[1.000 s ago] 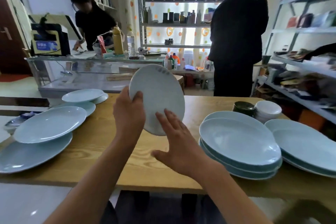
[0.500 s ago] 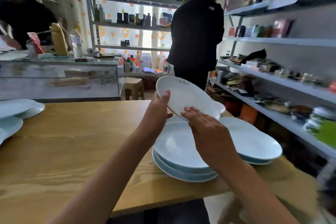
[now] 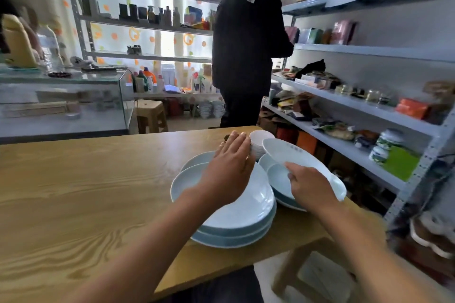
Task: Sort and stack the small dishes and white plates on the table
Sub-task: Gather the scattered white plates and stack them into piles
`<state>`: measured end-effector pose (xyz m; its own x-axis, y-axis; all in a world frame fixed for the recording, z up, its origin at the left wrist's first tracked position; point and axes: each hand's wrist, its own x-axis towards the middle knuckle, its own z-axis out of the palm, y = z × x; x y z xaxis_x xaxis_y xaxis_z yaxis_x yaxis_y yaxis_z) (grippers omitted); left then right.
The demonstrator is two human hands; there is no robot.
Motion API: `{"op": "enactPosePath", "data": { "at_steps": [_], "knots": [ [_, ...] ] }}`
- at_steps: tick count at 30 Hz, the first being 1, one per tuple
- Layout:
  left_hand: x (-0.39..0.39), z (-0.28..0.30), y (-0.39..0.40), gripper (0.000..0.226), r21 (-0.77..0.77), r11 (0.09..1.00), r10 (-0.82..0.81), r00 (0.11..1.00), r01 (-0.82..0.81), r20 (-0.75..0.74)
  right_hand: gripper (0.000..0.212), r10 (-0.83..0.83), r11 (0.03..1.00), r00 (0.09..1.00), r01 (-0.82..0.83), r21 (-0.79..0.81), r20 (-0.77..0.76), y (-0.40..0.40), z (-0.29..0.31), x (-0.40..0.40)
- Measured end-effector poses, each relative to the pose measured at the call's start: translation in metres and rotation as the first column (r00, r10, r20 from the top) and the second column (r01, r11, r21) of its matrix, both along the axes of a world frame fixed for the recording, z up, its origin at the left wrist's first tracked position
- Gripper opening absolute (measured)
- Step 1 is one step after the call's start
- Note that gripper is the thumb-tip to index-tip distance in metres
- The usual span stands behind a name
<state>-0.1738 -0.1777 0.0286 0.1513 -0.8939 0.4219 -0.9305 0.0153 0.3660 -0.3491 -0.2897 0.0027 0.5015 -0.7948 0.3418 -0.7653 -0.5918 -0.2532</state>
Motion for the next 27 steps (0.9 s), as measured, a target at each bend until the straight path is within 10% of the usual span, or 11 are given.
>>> {"op": "enactPosePath", "data": {
  "at_steps": [27],
  "knots": [
    [0.038, -0.004, 0.023, 0.052, -0.035, 0.999, 0.007, 0.999, -0.009, -0.046, 0.046, -0.068, 0.969, 0.995, 0.049, 0.243, 0.069, 0.015, 0.023, 0.040]
  ]
}}
